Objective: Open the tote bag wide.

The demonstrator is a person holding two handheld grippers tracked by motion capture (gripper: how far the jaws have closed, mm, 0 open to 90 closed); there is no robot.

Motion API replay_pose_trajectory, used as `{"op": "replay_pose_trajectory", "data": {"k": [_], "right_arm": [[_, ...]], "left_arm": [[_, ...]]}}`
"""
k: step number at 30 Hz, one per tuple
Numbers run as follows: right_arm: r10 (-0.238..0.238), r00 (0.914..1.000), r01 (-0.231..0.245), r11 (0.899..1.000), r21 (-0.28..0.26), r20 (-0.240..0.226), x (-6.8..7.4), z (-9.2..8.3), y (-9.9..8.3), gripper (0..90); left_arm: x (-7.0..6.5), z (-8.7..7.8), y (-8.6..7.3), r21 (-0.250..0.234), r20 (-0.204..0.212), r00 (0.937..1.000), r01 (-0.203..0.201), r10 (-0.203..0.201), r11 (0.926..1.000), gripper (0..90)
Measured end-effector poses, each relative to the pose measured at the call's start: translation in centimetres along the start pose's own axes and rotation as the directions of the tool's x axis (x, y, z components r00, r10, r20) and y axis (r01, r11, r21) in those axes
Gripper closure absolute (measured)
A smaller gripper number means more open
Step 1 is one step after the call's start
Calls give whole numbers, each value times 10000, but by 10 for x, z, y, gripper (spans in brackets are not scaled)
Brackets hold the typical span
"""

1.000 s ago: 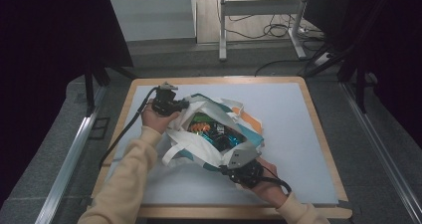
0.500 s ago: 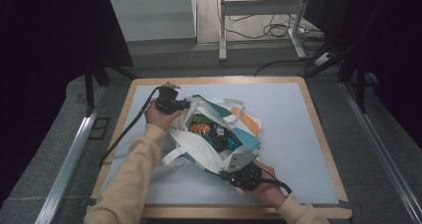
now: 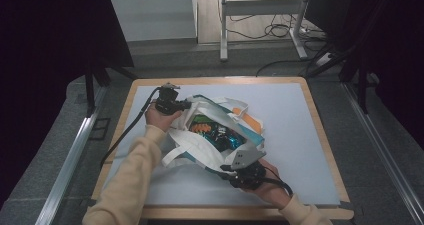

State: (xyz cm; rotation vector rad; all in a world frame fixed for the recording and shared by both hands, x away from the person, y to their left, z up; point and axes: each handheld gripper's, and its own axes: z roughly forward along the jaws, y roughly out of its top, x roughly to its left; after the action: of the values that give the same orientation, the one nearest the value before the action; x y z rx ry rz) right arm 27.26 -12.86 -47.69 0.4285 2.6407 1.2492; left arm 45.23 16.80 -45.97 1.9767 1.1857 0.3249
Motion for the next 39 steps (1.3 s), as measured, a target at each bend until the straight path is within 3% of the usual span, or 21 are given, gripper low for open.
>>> {"op": "replay_pose_trajectory", "data": {"k": [2,3,7,8,9,10,11,14,16,17,18,21,24,25,26,31,34,38,39], "right_arm": [[52,9998,-48,9997,-240,179,-2,-6,6,668],[216,9986,-181,9971,-739,475,-9,-22,20,657],[444,9954,-358,9942,-1014,844,-23,-35,37,686],[624,9938,-539,9943,-919,925,-29,-37,43,713],[1009,9899,-944,9932,-689,992,-41,-34,52,782],[1009,9899,-944,9932,-689,992,-41,-34,52,782],[1125,9872,-1089,9933,-374,1131,-53,-26,58,836],[1359,9835,-1358,9907,-90,1190,-63,-19,60,869],[1564,9789,-1607,9868,222,1314,-73,-11,62,885],[1743,9737,-1803,9832,284,1466,-79,-8,63,886],[1743,9737,-1803,9832,284,1466,-79,-8,63,886],[1772,9688,-1846,9824,272,1730,-85,-9,64,887],[1680,9670,-1789,9830,410,1913,-86,-8,64,887],[1646,9663,-1766,9833,443,1980,-87,-8,63,887],[1646,9663,-1766,9833,443,1980,-87,-8,63,887],[1576,9690,-1679,9850,391,1903,-89,-9,60,888],[1483,9715,-1591,9863,447,1846,-90,-7,56,888],[1599,9667,-1731,9836,502,1999,-95,-6,50,888],[1736,9604,-1892,9805,528,2180,-99,-6,48,888]], "left_arm": [[0,-4,0,-31,39,10000,-3,3,10000,829],[-1,-7,0,-116,96,10000,-4,5,9999,828],[-4,-15,-1,-265,210,9998,-32,37,9996,822],[-5,-18,-1,-343,295,9996,-43,53,9994,810],[-6,-26,-2,-700,451,9989,-63,95,9975,728],[-6,-26,-2,-700,451,9989,-63,95,9975,685],[-6,-41,-2,-1233,793,9968,62,36,9924,649],[-8,-55,-1,-1615,938,9954,-60,214,9869,595],[-14,-73,-1,-1856,1137,9922,-301,518,9822,616],[-18,-81,-2,-1859,1308,9889,-448,699,9815,725],[-22,-85,-3,-1827,1462,9857,-563,838,9815,725],[-42,-90,-12,-1169,1800,9742,-1165,1364,9863,896],[-56,-81,-22,-437,1751,9719,-1518,1571,9874,900],[-58,-73,-28,-8,1416,9775,-1578,1564,9875,900],[-58,-73,-28,-8,1416,9775,-1578,1564,9875,900],[-45,-52,-37,586,1039,9907,-949,884,9938,900],[-41,-44,-38,991,880,9921,-985,898,9902,900],[-40,-39,-43,1293,963,9923,-903,781,9875,900],[-40,-40,-44,1341,986,9920,-914,785,9867,900]]}}
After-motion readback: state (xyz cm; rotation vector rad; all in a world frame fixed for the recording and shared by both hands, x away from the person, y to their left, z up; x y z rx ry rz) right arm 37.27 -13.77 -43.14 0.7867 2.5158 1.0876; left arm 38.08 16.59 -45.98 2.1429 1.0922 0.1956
